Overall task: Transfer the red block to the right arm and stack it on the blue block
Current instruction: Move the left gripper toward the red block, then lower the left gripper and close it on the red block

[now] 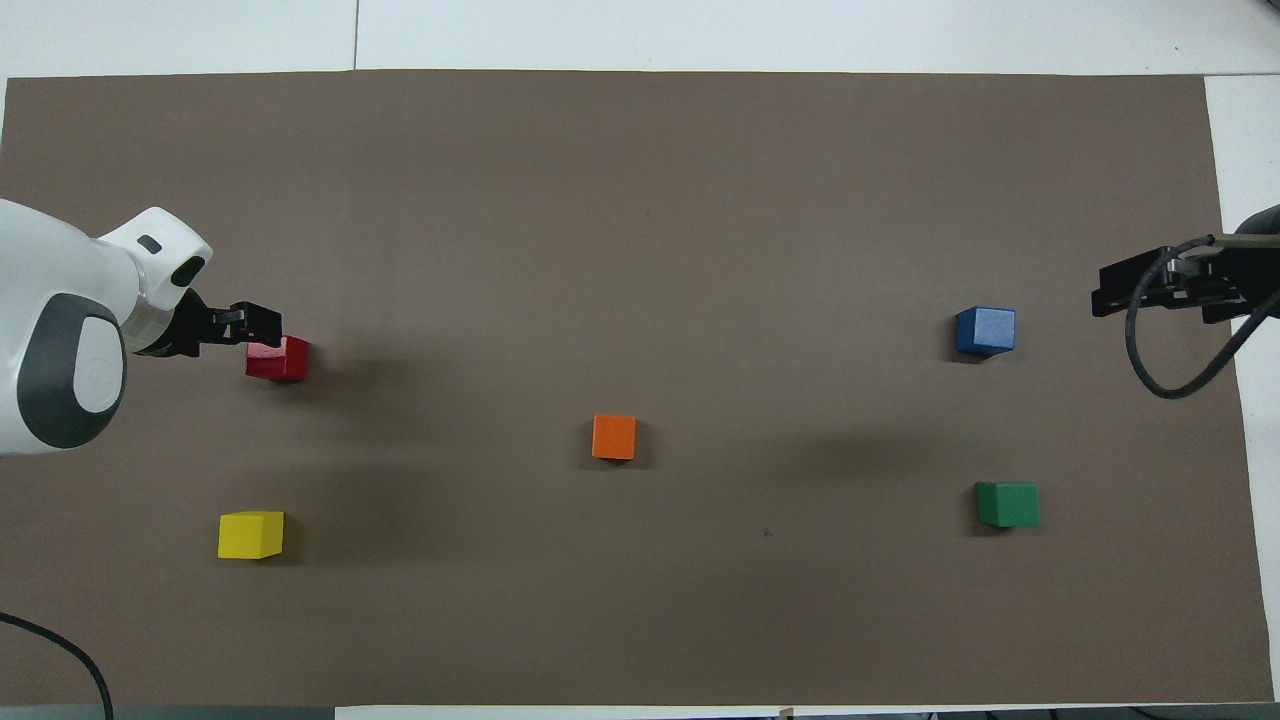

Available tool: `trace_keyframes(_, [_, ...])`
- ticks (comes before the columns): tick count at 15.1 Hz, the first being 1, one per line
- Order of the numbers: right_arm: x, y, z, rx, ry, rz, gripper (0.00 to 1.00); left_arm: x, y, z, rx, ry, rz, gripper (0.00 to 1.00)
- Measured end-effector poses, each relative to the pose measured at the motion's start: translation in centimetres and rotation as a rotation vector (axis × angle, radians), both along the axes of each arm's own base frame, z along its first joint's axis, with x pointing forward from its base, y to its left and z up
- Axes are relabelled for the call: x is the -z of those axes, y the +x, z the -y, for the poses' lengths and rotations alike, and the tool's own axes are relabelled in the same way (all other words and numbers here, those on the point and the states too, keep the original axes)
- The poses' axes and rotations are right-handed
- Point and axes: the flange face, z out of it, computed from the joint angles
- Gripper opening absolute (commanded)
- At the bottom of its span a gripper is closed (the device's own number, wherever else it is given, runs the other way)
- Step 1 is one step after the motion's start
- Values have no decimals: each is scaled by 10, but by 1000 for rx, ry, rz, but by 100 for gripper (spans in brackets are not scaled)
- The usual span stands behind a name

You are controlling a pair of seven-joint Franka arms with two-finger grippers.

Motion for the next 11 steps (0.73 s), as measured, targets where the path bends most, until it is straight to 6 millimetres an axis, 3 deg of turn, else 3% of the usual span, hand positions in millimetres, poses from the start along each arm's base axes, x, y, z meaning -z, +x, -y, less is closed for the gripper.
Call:
trace_keyframes(4, [1,-2,20,35,0,-9,100,21,2,2,19,-4,-15,100])
trace_keyframes(8, [1,-2,18,32,0,-10,100,55,7,8,78,-11,-40,100])
trace_keyframes(11, [1,-2,17,30,0,-10,100,61,7,7,95,-13,-46,100])
